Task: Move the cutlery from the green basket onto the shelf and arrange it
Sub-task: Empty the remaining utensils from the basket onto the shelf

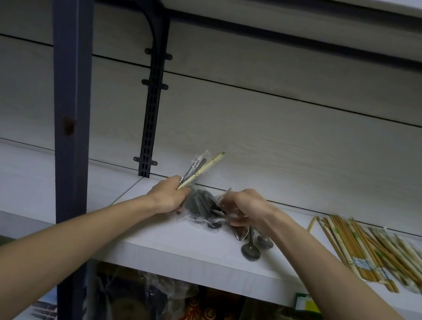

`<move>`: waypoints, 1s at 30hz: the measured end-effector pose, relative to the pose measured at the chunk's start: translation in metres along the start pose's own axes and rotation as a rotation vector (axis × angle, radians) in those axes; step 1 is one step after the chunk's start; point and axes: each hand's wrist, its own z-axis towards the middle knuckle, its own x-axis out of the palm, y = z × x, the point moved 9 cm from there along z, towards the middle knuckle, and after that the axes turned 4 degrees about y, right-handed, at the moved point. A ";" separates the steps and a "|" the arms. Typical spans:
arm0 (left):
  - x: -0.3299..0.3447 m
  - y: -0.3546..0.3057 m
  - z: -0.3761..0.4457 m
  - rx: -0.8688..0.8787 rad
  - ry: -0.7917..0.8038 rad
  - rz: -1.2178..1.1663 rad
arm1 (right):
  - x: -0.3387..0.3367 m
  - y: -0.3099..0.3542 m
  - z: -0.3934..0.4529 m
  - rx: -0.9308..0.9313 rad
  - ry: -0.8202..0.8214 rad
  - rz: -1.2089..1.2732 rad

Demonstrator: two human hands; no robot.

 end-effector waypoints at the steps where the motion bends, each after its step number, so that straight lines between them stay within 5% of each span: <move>1: 0.001 -0.002 0.000 0.005 0.007 0.023 | 0.000 0.002 0.000 -0.019 0.002 -0.030; 5: -0.005 -0.012 -0.004 0.017 0.000 0.055 | 0.002 0.005 -0.002 -0.101 0.032 -0.133; 9: -0.011 -0.020 -0.003 0.056 0.001 0.091 | -0.017 0.007 -0.003 -0.188 -0.135 -0.217; 17: 0.014 -0.090 -0.007 0.208 0.155 0.175 | -0.045 0.003 -0.018 -0.103 -0.111 0.304; 20: 0.036 -0.116 -0.009 0.233 0.201 0.265 | -0.060 -0.007 -0.025 -0.101 -0.164 0.359; 25: 0.076 -0.138 -0.010 0.220 0.290 0.078 | -0.090 -0.032 -0.041 -0.003 -0.213 0.445; 30: 0.102 -0.164 -0.015 0.308 0.284 0.321 | -0.110 -0.047 -0.052 0.024 -0.218 0.461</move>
